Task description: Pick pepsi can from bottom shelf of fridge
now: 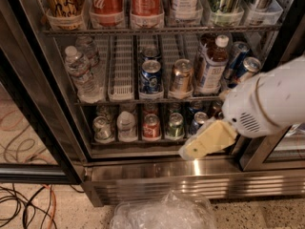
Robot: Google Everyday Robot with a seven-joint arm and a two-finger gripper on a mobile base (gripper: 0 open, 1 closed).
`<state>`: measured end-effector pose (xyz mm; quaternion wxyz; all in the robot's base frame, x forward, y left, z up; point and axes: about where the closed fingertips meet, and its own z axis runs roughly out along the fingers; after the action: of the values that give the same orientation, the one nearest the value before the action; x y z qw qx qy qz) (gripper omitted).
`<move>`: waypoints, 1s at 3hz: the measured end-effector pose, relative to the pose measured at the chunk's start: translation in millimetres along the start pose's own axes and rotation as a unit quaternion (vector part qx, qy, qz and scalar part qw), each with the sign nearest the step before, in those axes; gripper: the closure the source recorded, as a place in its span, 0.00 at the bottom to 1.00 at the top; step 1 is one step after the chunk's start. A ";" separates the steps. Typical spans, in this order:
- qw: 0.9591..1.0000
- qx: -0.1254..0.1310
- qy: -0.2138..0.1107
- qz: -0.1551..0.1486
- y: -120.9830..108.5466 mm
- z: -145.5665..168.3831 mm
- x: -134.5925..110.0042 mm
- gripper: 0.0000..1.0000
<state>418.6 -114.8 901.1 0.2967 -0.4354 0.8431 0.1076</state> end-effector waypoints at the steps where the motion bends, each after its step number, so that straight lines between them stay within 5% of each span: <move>1: 0.996 -0.019 -0.042 0.083 5.7 54.9 4.6 0.00; 2: 0.994 0.009 -0.068 0.086 -9.0 55.7 -7.3 0.00; 3: 0.994 0.009 -0.068 0.086 -9.0 55.7 -7.3 0.00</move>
Offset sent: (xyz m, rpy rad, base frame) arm 0.0127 0.0221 -0.0429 0.1338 0.0479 -0.0914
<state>451.6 -90.7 861.5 0.3469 -0.3503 0.8563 0.1539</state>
